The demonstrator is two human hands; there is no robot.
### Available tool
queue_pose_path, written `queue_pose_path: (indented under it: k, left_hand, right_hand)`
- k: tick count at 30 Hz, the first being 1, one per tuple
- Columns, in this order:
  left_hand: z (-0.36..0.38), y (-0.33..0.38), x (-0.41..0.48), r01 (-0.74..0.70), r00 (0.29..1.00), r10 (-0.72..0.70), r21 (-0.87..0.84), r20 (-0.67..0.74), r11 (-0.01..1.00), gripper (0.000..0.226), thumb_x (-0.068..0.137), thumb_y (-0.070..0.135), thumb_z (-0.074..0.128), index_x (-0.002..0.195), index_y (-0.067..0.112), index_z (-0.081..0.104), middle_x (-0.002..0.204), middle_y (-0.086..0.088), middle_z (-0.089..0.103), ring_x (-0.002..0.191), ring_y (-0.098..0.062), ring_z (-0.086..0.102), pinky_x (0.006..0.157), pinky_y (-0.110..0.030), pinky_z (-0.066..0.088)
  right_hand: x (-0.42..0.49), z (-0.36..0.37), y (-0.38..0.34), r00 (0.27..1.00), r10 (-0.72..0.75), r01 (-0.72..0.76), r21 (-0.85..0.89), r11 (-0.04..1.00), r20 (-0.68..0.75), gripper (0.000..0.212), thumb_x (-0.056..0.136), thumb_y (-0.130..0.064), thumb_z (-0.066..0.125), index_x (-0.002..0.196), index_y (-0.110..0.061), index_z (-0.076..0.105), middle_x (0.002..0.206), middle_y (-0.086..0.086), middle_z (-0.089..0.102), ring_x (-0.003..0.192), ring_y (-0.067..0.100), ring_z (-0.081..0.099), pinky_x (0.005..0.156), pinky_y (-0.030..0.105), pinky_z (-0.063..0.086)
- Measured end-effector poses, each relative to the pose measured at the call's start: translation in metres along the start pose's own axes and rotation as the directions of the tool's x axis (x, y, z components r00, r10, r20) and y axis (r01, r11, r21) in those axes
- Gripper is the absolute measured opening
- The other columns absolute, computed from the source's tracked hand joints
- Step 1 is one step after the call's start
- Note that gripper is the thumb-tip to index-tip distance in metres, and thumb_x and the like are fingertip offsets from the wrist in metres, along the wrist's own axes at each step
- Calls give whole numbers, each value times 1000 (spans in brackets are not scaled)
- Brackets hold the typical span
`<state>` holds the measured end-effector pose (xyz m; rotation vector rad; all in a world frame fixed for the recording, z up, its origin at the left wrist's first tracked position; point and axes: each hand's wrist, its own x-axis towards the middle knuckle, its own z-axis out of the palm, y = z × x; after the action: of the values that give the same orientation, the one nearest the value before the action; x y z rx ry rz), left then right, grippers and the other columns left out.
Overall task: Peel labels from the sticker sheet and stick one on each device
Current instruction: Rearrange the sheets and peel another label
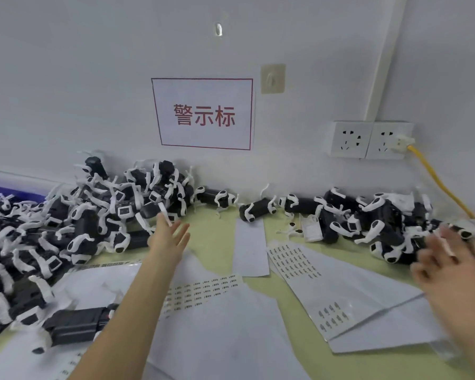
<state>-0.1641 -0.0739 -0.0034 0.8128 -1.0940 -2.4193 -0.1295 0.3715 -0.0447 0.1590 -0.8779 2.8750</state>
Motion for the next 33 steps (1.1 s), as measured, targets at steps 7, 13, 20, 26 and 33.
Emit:
queue_pose_path:
  k: [7,13,20,26,33]
  left_hand:
    - [19,2,23,-76,994,80,-58,79,995,32,111,33,41,88,14,53,89,-2,64,80,-12,65,86,-28,56]
    - [49,-45,-29,-510,840,400,283,366,812,32,111,25,42,91,14,64,95,2,74,94,-10,70,86,-26,55]
    - [55,-98,-111,-860,494,253,425,832,282,27,103,36,53,78,29,59,83,12,67,83,-2,61,75,-16,44]
    - [32,-125,-117,-824,566,231,547,791,148,31,103,36,56,77,20,56,74,4,60,74,-19,55,73,-37,43]
    - [18,-132,-113,-766,641,158,638,751,79,35,101,41,57,76,19,64,74,6,63,81,-15,57,71,-32,45]
  right_hand:
    - [-20,42,5,996,88,-90,-423,902,-25,26,85,-38,62,95,-20,77,88,2,71,71,14,65,68,28,54]
    - [-27,41,26,998,-60,28,-913,406,4,24,98,-5,58,95,-22,75,96,-4,76,86,10,70,80,34,49]
    - [-32,20,25,912,409,196,-915,-352,38,87,74,-61,80,144,-59,28,152,-42,6,146,-9,4,124,34,2]
    - [-32,13,32,953,298,152,-930,-336,48,72,72,-69,75,138,-57,47,146,-41,28,142,-10,20,122,30,13]
    - [-28,11,39,978,-130,141,-976,-168,164,20,91,-39,70,74,-32,63,60,-10,55,59,7,48,52,25,33]
